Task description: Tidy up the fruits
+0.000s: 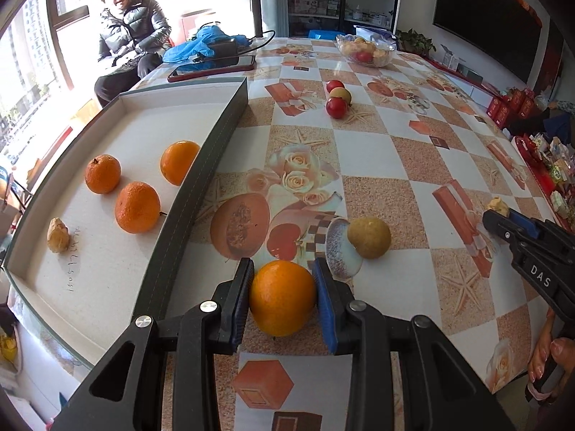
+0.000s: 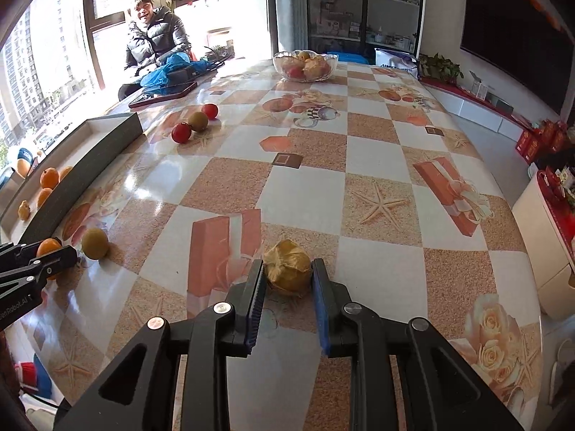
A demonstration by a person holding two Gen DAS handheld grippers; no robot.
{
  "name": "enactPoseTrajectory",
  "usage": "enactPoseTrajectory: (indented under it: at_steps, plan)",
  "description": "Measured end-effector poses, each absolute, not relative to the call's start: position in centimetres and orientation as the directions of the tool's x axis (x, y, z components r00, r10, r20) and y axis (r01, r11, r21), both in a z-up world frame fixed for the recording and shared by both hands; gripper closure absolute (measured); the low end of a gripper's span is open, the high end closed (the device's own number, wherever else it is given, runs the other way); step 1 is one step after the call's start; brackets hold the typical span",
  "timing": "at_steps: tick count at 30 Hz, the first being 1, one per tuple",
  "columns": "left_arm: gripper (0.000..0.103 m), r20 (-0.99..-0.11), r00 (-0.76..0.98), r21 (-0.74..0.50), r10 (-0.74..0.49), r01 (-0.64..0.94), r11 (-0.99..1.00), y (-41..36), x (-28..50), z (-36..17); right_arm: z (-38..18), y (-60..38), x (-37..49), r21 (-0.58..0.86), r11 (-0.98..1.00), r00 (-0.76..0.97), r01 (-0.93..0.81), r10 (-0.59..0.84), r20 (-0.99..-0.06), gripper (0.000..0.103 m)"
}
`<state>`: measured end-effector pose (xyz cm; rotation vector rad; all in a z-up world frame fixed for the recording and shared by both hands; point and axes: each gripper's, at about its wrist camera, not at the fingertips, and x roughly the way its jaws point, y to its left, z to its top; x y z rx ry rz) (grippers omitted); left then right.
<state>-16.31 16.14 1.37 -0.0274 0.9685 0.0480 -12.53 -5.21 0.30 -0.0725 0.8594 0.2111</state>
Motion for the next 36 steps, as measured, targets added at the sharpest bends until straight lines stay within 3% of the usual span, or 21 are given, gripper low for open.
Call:
enactPoseTrajectory:
  at_steps: [36]
  plan:
    - [0.067, -0.822, 0.569, -0.013, 0.017, -0.048, 0.999, 16.25, -16.25, 1.2, 0.31, -5.02, -12.64, 0.014, 0.976, 0.64, -0.216, 0.152, -0.753, 0.077]
